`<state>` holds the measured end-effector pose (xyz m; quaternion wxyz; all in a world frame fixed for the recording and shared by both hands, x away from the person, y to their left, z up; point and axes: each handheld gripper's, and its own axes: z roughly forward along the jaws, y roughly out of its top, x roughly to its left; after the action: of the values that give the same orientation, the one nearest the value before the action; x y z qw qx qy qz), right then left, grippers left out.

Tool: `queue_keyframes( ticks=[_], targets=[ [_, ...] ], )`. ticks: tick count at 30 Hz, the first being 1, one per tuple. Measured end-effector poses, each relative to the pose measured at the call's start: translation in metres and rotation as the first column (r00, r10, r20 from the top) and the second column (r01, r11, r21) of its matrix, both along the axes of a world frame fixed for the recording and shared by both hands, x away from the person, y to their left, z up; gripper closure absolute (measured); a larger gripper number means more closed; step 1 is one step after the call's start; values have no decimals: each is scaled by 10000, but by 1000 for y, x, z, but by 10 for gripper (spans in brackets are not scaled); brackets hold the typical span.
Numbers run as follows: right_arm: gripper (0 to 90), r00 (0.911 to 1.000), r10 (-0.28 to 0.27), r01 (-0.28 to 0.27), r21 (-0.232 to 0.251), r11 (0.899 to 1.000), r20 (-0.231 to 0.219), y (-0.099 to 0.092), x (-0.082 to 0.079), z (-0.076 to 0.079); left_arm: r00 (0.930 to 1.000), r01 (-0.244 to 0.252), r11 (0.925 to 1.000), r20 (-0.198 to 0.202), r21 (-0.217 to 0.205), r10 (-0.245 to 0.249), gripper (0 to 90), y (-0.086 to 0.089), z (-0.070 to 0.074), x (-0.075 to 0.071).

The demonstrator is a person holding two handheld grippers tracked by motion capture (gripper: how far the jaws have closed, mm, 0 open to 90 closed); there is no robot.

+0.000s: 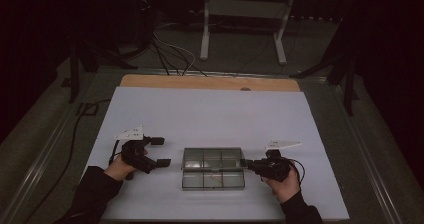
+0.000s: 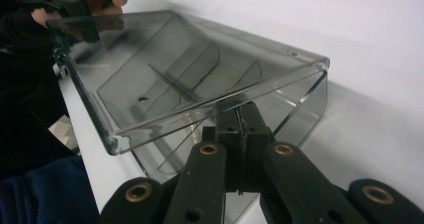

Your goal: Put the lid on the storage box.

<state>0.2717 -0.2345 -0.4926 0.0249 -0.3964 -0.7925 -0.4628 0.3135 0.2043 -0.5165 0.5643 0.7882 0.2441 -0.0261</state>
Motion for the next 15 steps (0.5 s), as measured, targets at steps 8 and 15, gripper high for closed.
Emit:
queue_keyframes(
  ticks=[8,15],
  targets=[
    [900,9991,-201,224,-614,9979,375,2,-9,1,9999,80,9999,88,61,-81,13,-2,-2,-1],
    [900,9942,-322,482,-1580,9863,1024,8,-14,0,9998,79,9999,176,64,-80,13,-2,-2,-1]
  ],
)
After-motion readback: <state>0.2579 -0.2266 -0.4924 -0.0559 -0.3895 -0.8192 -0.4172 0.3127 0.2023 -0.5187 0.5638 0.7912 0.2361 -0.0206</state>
